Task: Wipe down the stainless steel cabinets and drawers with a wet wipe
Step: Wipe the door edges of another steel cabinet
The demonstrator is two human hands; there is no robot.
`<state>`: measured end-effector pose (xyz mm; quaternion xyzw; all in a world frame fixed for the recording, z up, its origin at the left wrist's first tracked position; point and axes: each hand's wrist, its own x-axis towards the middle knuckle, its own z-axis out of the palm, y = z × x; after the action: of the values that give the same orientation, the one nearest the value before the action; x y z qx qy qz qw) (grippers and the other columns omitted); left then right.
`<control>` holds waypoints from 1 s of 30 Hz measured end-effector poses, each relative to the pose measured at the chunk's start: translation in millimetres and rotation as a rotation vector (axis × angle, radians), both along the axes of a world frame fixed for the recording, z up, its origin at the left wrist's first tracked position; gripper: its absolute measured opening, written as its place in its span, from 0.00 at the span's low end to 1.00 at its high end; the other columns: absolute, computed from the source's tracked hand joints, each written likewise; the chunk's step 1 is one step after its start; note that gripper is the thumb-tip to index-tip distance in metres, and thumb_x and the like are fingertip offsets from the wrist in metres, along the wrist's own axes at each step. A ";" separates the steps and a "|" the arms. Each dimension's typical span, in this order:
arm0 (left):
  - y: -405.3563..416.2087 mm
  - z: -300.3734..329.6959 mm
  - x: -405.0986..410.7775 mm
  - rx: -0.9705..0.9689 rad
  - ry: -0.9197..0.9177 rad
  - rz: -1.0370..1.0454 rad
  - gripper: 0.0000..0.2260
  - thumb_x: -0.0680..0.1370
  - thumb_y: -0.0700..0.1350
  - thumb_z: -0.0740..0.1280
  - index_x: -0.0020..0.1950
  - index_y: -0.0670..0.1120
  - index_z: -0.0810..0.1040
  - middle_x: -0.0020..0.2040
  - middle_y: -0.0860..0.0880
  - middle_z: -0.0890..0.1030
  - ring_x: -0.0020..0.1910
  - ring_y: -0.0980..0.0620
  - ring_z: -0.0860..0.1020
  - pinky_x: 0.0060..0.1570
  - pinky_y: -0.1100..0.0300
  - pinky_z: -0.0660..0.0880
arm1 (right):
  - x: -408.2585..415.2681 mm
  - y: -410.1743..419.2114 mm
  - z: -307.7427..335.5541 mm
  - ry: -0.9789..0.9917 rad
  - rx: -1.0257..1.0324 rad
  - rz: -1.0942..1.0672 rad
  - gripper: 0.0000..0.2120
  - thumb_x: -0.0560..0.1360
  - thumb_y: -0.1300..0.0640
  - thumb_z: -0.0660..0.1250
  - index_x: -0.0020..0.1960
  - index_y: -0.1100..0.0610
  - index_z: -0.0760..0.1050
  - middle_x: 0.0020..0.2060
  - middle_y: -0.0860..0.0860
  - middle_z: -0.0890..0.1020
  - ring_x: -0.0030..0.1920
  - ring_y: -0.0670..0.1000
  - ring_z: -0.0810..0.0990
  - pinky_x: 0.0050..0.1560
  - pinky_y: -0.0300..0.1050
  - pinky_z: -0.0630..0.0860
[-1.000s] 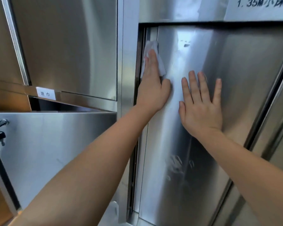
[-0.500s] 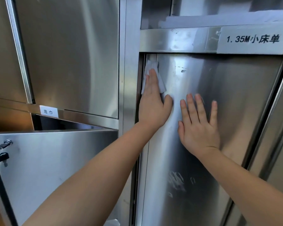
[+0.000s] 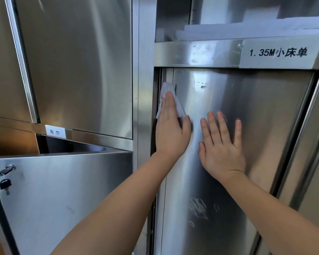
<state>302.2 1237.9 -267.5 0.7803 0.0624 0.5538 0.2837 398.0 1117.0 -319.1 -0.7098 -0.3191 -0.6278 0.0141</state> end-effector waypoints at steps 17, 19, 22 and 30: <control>10.3 -9.1 -36.1 0.054 0.076 0.143 0.19 0.81 0.37 0.62 0.71 0.45 0.73 0.53 0.40 0.81 0.50 0.40 0.78 0.45 0.53 0.73 | -7.7 -1.6 5.2 0.153 -0.057 -0.003 0.29 0.82 0.50 0.45 0.80 0.58 0.45 0.79 0.55 0.46 0.79 0.57 0.45 0.75 0.66 0.40; 8.0 -0.7 -52.1 0.034 0.150 0.153 0.17 0.79 0.36 0.63 0.68 0.45 0.76 0.53 0.42 0.83 0.49 0.40 0.79 0.42 0.57 0.68 | -20.6 -5.7 10.5 0.262 -0.080 0.007 0.29 0.82 0.50 0.47 0.80 0.57 0.45 0.79 0.54 0.45 0.79 0.56 0.44 0.75 0.65 0.39; 5.3 22.4 -79.6 -0.032 0.311 0.121 0.13 0.80 0.40 0.64 0.65 0.44 0.75 0.51 0.42 0.83 0.48 0.37 0.78 0.41 0.53 0.68 | -46.4 -17.5 25.9 0.438 -0.141 0.003 0.28 0.81 0.50 0.47 0.79 0.57 0.50 0.79 0.53 0.49 0.79 0.54 0.46 0.76 0.64 0.43; -8.2 135.3 -151.8 -0.065 0.494 -0.011 0.08 0.79 0.39 0.65 0.57 0.42 0.79 0.50 0.45 0.83 0.48 0.42 0.79 0.45 0.53 0.73 | -139.0 -26.1 144.8 1.091 -0.110 0.429 0.27 0.82 0.47 0.56 0.78 0.57 0.57 0.77 0.54 0.61 0.76 0.54 0.60 0.75 0.56 0.56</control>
<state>150.4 1229.7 -132.3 0.8828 0.1436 0.3424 0.2878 259.0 1090.9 -174.3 -0.8495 -0.4342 -0.1375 0.2663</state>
